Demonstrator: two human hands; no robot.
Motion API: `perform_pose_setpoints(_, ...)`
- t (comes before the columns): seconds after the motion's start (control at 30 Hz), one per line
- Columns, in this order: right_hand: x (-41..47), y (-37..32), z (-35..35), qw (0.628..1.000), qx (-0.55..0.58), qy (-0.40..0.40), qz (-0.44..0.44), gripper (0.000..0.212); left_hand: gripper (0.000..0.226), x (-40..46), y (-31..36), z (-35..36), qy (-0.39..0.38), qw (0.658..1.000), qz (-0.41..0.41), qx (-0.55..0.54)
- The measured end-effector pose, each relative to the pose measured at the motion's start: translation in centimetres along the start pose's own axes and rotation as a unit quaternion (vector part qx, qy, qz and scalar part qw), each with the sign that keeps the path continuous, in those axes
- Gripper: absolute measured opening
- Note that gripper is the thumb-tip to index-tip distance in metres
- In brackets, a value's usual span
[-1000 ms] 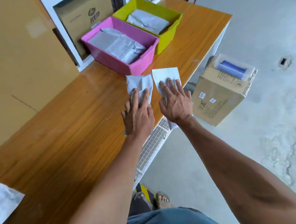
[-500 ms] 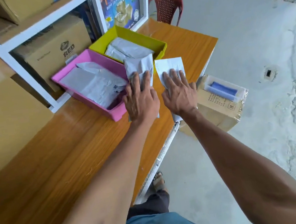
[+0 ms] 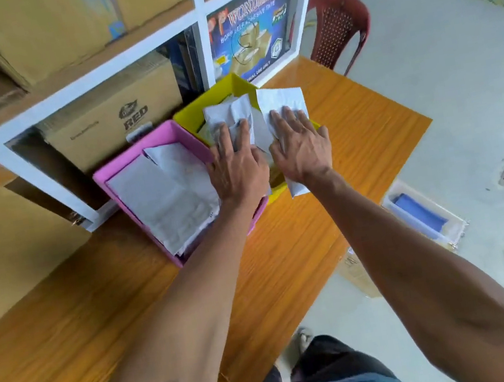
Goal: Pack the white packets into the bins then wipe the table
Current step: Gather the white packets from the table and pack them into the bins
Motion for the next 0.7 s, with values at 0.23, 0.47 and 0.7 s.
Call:
perform_pose_setpoints(0.23,8.4,-0.5,2.6,0.994,-0.005,-0.030,-0.105,0.067,0.061,5.2,0.1,0.7,0.022,0.995,-0.093,0.005)
perform_pose_setpoints(0.47,14.8,-1.5,4.3,0.974,0.009,-0.071,-0.214,0.068,0.061,8.7,0.1,3.0,0.073,0.977,-0.198,0.038)
perform_pose_setpoints(0.7,17.7,-0.4,6.4,0.955,0.018,-0.093,-0.282,0.063,0.061,10.0,2.5,4.8,0.081,0.961,-0.257,0.065)
Point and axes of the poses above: each hand's wrist, its own x-axis towards the middle knuckle, its own z-axis out of the palm, y = z × x, the point moved 2 cm from there along x, towards the middle knuckle, and after that the axes turned 7 degrees about -x, right-handed, at the moved point
